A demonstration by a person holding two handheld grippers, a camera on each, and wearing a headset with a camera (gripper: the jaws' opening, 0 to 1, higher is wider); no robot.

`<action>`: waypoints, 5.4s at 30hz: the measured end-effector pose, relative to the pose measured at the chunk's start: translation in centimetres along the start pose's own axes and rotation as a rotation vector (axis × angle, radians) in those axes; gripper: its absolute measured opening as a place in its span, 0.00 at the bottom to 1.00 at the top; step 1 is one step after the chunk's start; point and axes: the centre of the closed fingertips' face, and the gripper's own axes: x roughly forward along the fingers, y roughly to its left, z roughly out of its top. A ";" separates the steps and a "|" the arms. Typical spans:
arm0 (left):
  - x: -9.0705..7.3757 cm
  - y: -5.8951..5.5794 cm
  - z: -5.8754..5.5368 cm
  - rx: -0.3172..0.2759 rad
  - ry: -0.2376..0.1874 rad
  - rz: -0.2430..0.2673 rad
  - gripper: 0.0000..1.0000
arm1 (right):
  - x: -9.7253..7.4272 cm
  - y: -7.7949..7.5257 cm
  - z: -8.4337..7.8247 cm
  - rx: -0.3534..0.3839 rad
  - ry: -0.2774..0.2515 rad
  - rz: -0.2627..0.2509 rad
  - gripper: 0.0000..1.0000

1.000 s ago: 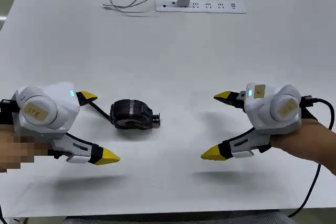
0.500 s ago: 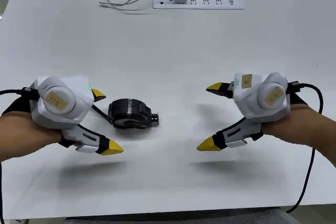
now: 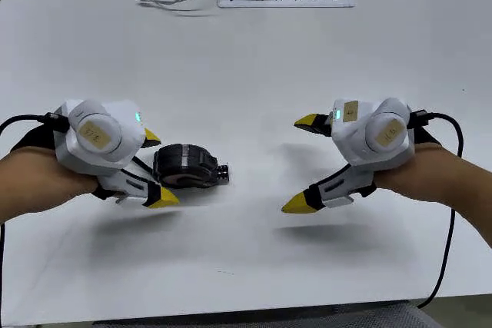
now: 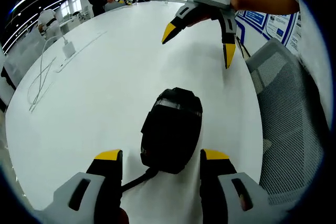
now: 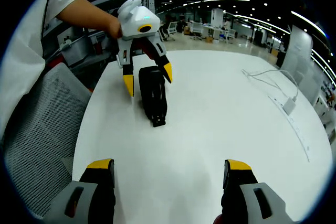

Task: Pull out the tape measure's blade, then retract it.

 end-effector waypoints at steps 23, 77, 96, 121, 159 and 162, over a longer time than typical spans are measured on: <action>0.5 -0.5 0.3 0.020 0.007 -0.032 0.30 | 1.1 0.2 1.3 0.000 -0.033 0.022 0.77; 0.7 -0.4 0.1 0.037 0.019 -0.028 0.28 | 9.0 2.0 4.6 -0.129 -0.118 0.139 0.13; 0.8 -0.4 0.0 0.054 0.024 -0.023 0.28 | 9.0 1.9 4.6 -0.135 -0.137 0.117 0.09; 0.7 -0.2 0.0 0.042 0.019 -0.018 0.28 | 6.4 0.9 2.5 -0.150 -0.103 0.105 0.08; 0.8 -0.4 0.1 0.056 0.019 -0.023 0.28 | 1.8 0.0 -2.3 -0.115 -0.011 0.057 0.08; 0.8 -0.4 0.2 0.057 0.020 -0.023 0.28 | 1.4 0.0 -2.6 -0.116 -0.005 0.053 0.08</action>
